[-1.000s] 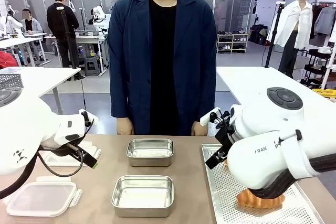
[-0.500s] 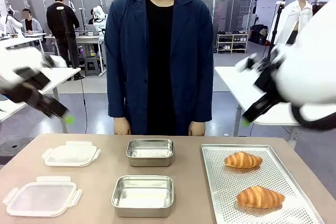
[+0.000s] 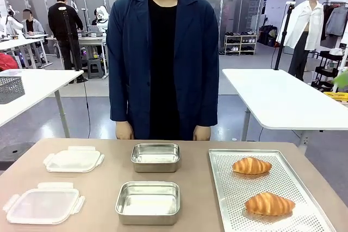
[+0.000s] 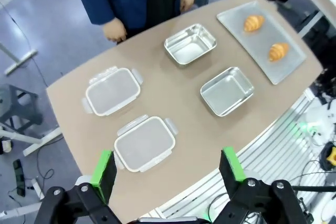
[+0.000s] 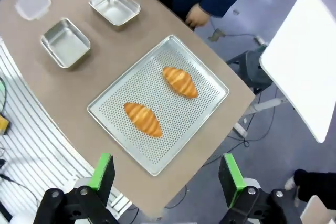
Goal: Place the bread into the airtight container.
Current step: Pick up a Butter Roll and place it into an empty Airtight Container.
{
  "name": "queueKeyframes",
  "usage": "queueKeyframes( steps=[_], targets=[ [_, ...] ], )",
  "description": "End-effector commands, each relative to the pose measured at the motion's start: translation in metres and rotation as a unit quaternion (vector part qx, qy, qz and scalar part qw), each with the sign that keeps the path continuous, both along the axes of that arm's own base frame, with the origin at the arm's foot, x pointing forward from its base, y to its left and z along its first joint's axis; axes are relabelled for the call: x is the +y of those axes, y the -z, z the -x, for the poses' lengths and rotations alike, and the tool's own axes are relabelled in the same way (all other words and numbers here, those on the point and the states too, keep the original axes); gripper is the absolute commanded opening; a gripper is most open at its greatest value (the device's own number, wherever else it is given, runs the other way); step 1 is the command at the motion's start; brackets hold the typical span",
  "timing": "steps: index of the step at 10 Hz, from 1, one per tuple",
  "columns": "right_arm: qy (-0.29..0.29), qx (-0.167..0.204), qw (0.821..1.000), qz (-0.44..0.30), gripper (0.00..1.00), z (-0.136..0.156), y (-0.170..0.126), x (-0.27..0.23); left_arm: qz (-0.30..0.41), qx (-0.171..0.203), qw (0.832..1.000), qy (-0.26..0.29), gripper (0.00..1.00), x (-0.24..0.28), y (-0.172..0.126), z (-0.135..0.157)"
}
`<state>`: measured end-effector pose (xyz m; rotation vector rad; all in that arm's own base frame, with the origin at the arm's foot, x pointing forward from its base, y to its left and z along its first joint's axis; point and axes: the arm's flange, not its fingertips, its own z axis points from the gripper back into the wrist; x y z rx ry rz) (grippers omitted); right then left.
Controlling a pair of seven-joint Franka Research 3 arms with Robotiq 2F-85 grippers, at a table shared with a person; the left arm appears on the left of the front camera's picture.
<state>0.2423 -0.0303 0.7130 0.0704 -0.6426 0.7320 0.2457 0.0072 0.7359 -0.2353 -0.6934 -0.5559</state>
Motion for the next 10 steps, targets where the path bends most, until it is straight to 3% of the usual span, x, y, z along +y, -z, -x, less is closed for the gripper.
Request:
queueKeyframes(
  steps=[1, 4, 10],
  targets=[
    [-0.021, -0.033, 0.999, 0.007, 1.00, 0.036, -0.024, -0.017, -0.004, -0.016, 1.000, -0.003, 1.00, 0.005, -0.016, 0.021],
    [-0.014, -0.033, 0.999, 0.011, 1.00, 0.055, -0.028, -0.031, -0.005, -0.053, 0.999, -0.004, 1.00, 0.013, -0.042, 0.061],
    [-0.012, -0.041, 0.999, -0.003, 1.00, 0.064, -0.038, -0.026, 0.003, -0.055, 0.998, -0.009, 1.00, 0.013, -0.041, 0.056]
  ],
)
